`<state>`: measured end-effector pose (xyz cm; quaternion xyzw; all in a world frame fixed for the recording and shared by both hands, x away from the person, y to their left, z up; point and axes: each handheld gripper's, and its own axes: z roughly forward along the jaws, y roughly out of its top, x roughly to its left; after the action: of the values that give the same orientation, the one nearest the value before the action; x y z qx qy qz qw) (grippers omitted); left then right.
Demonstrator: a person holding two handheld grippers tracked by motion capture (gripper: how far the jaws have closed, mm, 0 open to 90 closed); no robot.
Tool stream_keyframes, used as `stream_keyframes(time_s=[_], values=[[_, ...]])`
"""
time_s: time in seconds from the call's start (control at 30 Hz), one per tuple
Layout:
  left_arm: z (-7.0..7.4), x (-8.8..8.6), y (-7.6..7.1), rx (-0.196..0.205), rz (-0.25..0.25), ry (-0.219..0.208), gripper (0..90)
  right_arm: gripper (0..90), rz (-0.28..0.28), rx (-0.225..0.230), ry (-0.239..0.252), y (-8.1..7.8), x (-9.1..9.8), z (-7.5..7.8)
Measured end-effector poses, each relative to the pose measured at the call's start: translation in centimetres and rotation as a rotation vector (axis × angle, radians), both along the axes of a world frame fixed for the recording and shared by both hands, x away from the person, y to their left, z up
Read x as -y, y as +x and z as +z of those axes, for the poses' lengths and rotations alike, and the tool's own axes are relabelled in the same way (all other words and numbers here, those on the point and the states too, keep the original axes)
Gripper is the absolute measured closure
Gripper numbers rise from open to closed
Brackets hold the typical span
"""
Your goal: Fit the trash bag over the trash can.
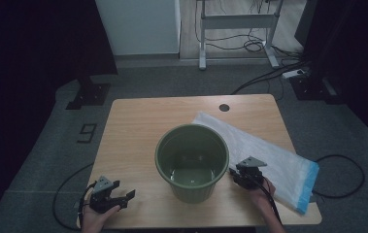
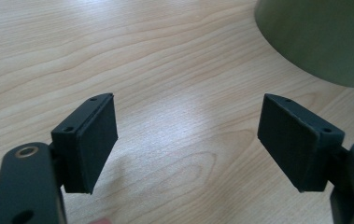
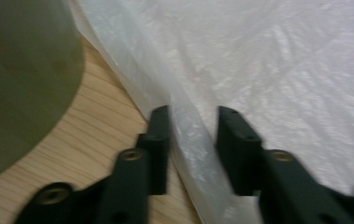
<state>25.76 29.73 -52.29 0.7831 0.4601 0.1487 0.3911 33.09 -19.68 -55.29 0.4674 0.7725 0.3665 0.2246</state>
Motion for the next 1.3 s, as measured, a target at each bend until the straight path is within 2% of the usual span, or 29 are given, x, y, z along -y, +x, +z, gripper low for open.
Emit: stream_keyframes(time_s=[0.17, 0.37, 0.43, 0.53, 0.57, 0.6, 0.63, 0.67, 0.7, 0.8, 0.9, 0.93, 1.0, 1.13, 1.2, 1.23, 1.3], values=[[0.1, 0.0, -0.1, 0.005, -0.011, -0.001, 19.4, 84.2, -0.070, -0.009, 0.002, -0.5, 1.5, 0.1], [0.1, 0.0, 0.0, 0.002, -0.008, 0.002, 19.5, 88.3, -0.125, -0.018, 0.031, -1.9, 3.4, 0.2], [0.1, 0.0, 0.0, 0.002, -0.007, 0.000, 19.6, 88.7, -0.138, -0.002, 0.062, -2.4, 3.9, 0.4], [0.2, -0.1, -0.1, 0.006, -0.001, -0.005, 19.6, 88.9, -0.159, 0.047, 0.090, -2.8, 4.6, 1.2], [0.2, -0.1, -0.1, 0.007, 0.000, -0.005, 19.7, 88.9, -0.176, 0.072, 0.137, -3.0, 5.2, 1.7], [0.2, -0.1, -0.1, 0.009, 0.002, -0.006, 19.7, 88.9, -0.176, 0.072, 0.137, -3.0, 5.2, 1.7], [0.2, -0.2, -0.1, 0.010, 0.005, -0.007, 19.8, 89.0, -0.180, 0.081, 0.153, -3.1, 5.4, 1.8], [0.3, -0.2, -0.1, 0.013, 0.005, -0.007, 19.9, 89.0, -0.190, 0.103, 0.190, -3.3, 5.8, 2.3], [0.3, -0.2, -0.1, 0.014, 0.008, -0.008, 19.9, 89.0, -0.190, 0.103, 0.190, -3.3, 5.8, 2.3], [0.3, -0.3, -0.1, 0.015, 0.011, -0.006, 20.1, 89.0, -0.201, 0.129, 0.283, -3.6, 6.4, 3.2], [0.3, -0.2, -0.1, 0.016, 0.014, -0.005, 20.2, 89.1, -0.205, 0.177, 0.315, -3.9, 6.8, 4.2], [0.3, -0.2, -0.1, 0.017, 0.014, -0.005, 20.3, 89.1, -0.206, 0.197, 0.355, -4.1, 7.1, 4.9], [0.3, -0.2, -0.1, 0.020, 0.015, -0.004, 20.3, 89.1, -0.208, 0.210, 0.363, -4.2, 7.2, 5.2], [0.3, -0.1, -0.1, 0.021, 0.017, -0.004, 20.4, 89.1, -0.216, 0.265, 0.423, -4.6, 7.9, 7.0], [0.4, 0.0, -0.1, 0.023, 0.013, -0.004, 20.4, 89.1, -0.217, 0.285, 0.470, -4.7, 8.1, 7.9], [0.4, 0.0, -0.1, 0.023, 0.013, -0.004, 20.4, 89.1, -0.217, 0.285, 0.470, -4.7, 8.1, 7.9], [0.6, 0.0, -0.2, 0.026, 0.011, -0.012, 20.4, 89.2, -0.213, 0.311, 0.500, -4.9, 8.3, 9.0]])
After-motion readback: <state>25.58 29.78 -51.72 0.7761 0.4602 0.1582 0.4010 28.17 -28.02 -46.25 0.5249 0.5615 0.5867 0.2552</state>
